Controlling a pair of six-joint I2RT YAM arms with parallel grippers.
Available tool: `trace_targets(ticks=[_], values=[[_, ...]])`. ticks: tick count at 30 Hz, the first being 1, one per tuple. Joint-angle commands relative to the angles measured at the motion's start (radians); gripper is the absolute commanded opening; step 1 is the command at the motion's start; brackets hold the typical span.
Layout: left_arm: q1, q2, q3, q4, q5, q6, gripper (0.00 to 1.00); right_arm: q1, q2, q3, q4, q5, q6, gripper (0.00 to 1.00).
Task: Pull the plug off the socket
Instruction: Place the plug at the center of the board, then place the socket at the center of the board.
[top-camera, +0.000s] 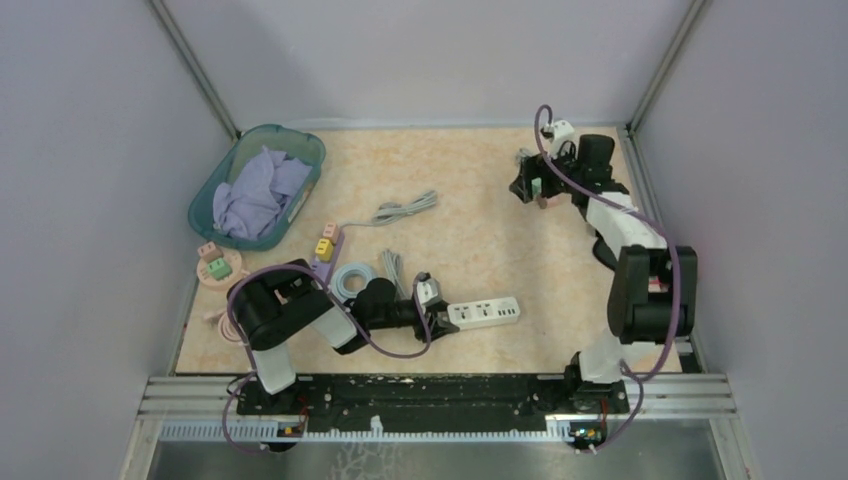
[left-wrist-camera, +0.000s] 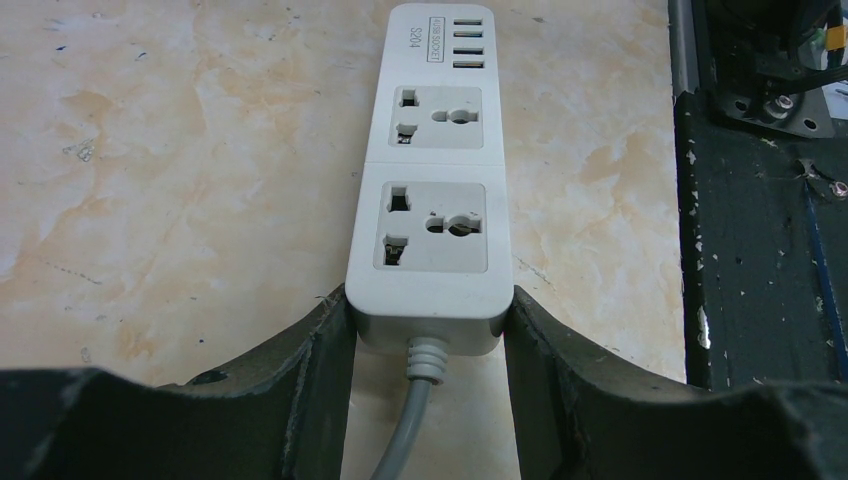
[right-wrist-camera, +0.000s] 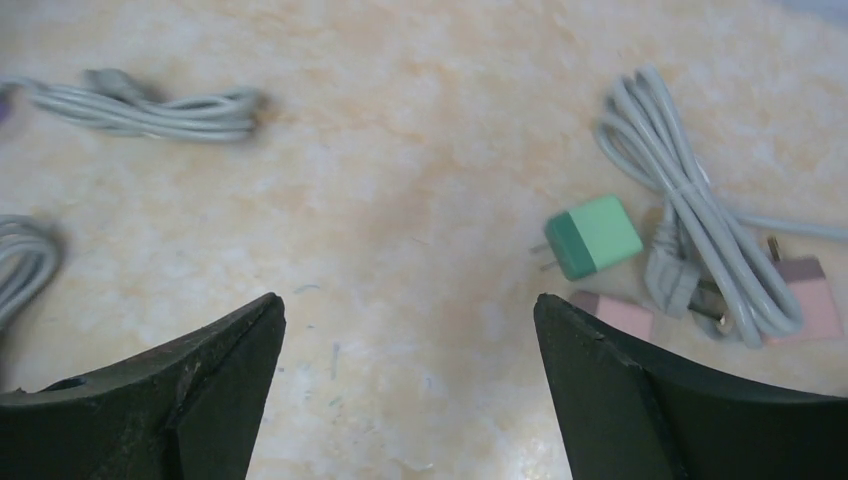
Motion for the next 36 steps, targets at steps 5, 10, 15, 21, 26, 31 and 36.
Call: trace_targets(ticks=[5, 10, 15, 21, 26, 31, 36], values=[[0.004, -0.027, 0.025, 0.011, 0.034, -0.038, 0.02, -0.004, -0.351, -0.193, 0.125, -0.495, -0.048, 0.99], [0.003, -0.047, 0.026, 0.005, 0.038, -0.066, 0.02, 0.017, -0.424, -0.286, 0.109, -0.691, -0.029, 0.99], [0.004, -0.066, 0.033, -0.011, 0.043, -0.091, 0.02, 0.067, -0.474, -0.351, 0.018, -0.710, -0.178, 0.99], [0.004, -0.077, 0.034, -0.015, 0.043, -0.111, 0.02, 0.070, -0.473, -0.378, -0.022, -0.747, -0.265, 0.99], [0.003, -0.095, 0.027, -0.018, 0.043, -0.117, 0.02, 0.070, -0.469, -0.388, -0.063, -0.781, -0.323, 0.99], [0.004, -0.118, 0.015, -0.018, 0.042, -0.121, 0.02, 0.070, -0.478, -0.378, -0.131, -0.776, -0.401, 0.99], [0.004, -0.137, 0.014, -0.018, 0.045, -0.127, 0.02, 0.070, -0.482, -0.379, -0.171, -0.797, -0.451, 0.99]])
